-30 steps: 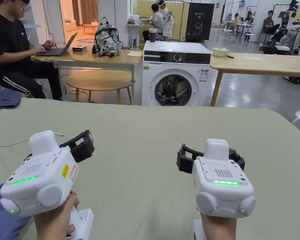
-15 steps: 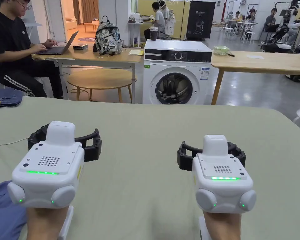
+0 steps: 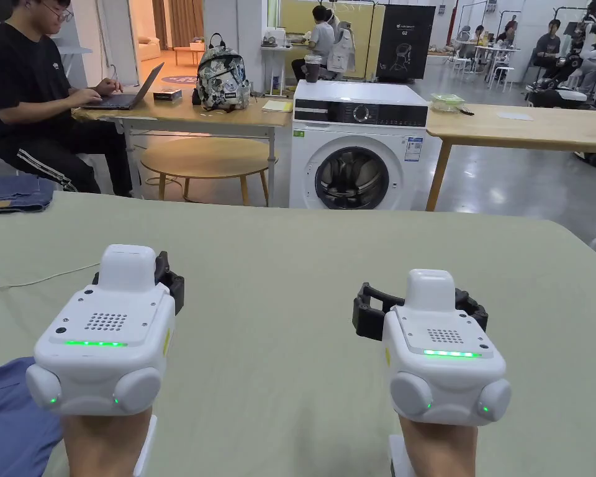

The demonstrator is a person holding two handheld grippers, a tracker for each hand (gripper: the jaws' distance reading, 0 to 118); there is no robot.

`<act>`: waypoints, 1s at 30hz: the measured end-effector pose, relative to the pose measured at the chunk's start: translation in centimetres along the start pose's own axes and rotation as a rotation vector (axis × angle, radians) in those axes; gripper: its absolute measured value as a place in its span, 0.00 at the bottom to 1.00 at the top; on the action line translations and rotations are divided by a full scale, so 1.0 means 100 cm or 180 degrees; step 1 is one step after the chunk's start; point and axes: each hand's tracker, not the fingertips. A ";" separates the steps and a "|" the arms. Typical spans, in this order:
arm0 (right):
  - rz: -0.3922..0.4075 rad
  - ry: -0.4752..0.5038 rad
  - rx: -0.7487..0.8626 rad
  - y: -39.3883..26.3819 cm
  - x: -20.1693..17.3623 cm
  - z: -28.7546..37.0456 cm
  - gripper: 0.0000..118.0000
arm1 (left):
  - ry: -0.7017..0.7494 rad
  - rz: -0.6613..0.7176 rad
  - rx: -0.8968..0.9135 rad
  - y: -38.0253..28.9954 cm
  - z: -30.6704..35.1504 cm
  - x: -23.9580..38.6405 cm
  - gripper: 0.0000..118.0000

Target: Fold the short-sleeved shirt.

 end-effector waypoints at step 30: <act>0.0052 0.0078 0.0127 0.004 -0.024 0.018 0.00 | 0.0013 0.0111 -0.0347 0.001 0.009 -0.039 0.00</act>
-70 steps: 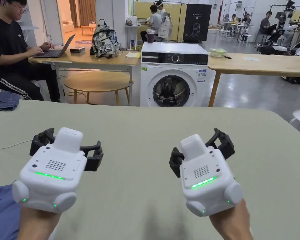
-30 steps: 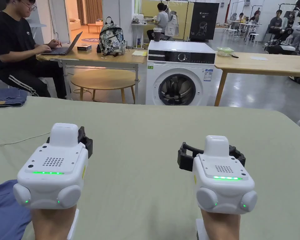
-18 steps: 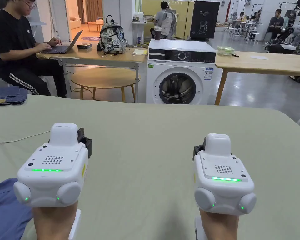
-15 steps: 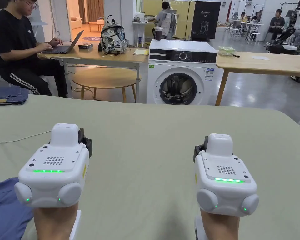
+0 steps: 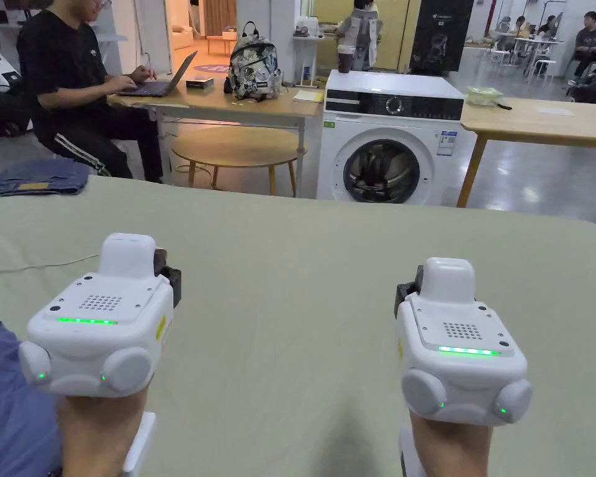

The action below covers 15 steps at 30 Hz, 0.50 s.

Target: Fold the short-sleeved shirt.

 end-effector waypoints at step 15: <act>0.0113 0.0479 -0.0213 -0.021 -0.053 -0.015 0.00 | 0.0193 0.0047 -0.1736 -0.034 0.005 -0.191 0.00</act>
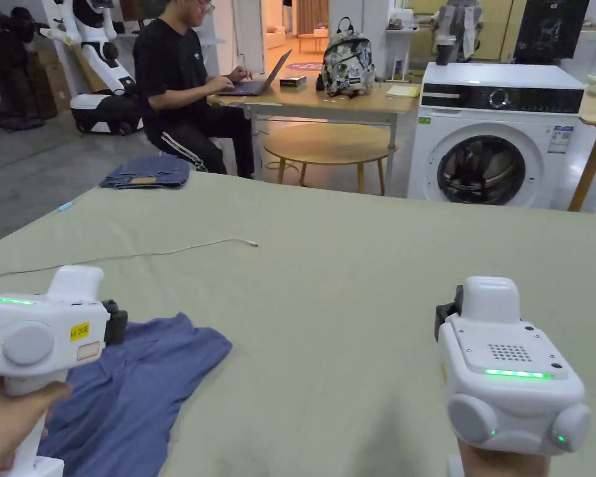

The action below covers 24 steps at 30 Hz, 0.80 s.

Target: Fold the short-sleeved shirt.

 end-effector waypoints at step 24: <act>0.0187 0.0107 -0.0440 -0.034 -0.022 -0.025 0.00 | 0.0326 0.0222 -0.1254 -0.071 -0.142 -0.108 0.65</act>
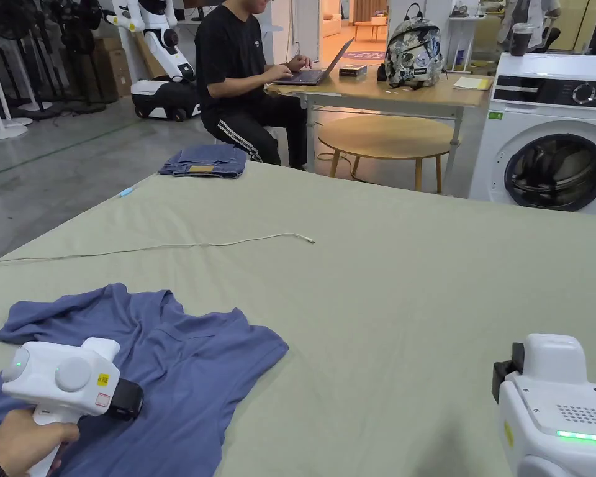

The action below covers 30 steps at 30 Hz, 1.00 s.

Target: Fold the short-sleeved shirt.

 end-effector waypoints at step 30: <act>-0.0151 -0.0096 0.0029 0.006 0.024 0.004 0.00 | -0.0809 0.0409 0.2077 0.054 0.186 0.029 0.00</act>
